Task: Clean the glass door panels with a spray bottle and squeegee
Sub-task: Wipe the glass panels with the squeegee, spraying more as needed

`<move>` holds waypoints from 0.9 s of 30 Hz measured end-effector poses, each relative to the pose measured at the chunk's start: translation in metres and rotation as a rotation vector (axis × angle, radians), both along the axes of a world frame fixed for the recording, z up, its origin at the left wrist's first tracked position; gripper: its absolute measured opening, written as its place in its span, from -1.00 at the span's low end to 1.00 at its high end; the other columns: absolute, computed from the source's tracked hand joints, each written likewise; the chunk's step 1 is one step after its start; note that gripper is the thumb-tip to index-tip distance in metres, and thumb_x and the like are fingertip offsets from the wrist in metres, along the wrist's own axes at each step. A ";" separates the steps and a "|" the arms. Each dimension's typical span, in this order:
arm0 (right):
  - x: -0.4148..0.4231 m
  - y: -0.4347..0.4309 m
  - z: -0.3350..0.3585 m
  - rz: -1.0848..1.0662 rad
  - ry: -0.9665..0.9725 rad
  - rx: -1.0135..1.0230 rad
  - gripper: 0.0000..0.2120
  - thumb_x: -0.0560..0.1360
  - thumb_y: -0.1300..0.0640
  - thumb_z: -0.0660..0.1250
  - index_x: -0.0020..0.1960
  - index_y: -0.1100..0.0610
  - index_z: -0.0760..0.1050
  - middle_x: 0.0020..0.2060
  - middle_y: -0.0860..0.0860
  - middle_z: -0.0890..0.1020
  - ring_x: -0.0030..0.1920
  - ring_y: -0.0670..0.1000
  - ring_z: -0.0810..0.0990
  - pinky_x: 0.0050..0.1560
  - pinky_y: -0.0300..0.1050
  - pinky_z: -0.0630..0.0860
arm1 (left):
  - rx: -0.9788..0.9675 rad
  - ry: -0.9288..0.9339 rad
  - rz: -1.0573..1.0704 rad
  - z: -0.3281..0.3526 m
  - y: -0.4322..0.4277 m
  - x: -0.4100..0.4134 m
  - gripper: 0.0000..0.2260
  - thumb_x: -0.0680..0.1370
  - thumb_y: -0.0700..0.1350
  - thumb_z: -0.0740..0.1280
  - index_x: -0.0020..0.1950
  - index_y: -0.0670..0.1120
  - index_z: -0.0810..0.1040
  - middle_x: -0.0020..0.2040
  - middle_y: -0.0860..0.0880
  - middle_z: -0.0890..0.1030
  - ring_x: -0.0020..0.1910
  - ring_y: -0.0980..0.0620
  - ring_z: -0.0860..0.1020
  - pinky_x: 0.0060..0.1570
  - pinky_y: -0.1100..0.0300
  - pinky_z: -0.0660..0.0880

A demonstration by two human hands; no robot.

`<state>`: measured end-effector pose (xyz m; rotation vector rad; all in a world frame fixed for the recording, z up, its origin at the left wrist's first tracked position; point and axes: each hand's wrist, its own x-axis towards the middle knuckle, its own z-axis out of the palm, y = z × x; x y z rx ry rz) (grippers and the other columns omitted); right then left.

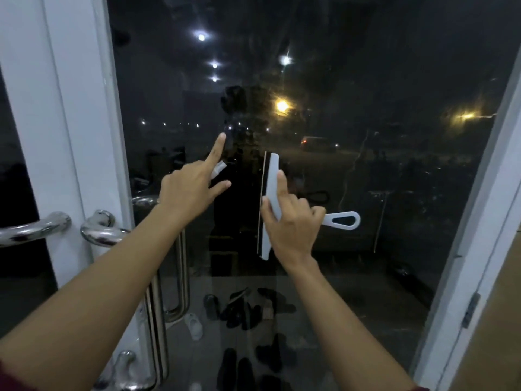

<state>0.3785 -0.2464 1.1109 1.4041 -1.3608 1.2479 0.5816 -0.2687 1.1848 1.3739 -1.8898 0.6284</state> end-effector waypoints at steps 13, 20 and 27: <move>0.032 -0.024 -0.005 0.007 0.069 -0.116 -0.55 0.59 -0.07 0.24 0.41 0.09 0.45 -0.43 -0.04 0.49 -0.43 -0.03 0.37 -0.26 -0.05 0.24 | 0.013 0.010 0.004 -0.038 -0.001 0.009 -0.11 0.55 0.23 0.30 0.57 0.23 -0.35 -0.07 -0.11 0.62 -0.28 -0.07 0.59 -0.44 0.13 0.42; -0.046 -0.021 -0.019 -0.163 0.073 -0.122 -0.54 0.60 -0.09 0.21 0.42 0.11 0.44 -0.43 -0.01 0.48 -0.42 -0.01 0.35 -0.23 -0.06 0.22 | -0.009 -0.002 0.031 -0.037 0.001 0.010 -0.13 0.54 0.24 0.33 0.62 0.19 -0.22 -0.26 0.04 0.48 -0.38 0.05 0.39 -0.51 0.25 0.13; -0.087 -0.009 -0.026 -0.221 0.006 -0.122 -0.55 0.59 -0.04 0.24 0.42 0.12 0.44 -0.45 0.00 0.48 -0.43 -0.01 0.36 -0.21 -0.05 0.26 | 0.018 -0.007 0.049 -0.037 0.000 0.006 -0.12 0.55 0.24 0.30 0.59 0.21 -0.30 -0.21 0.00 0.46 -0.36 -0.01 0.43 -0.45 0.14 0.35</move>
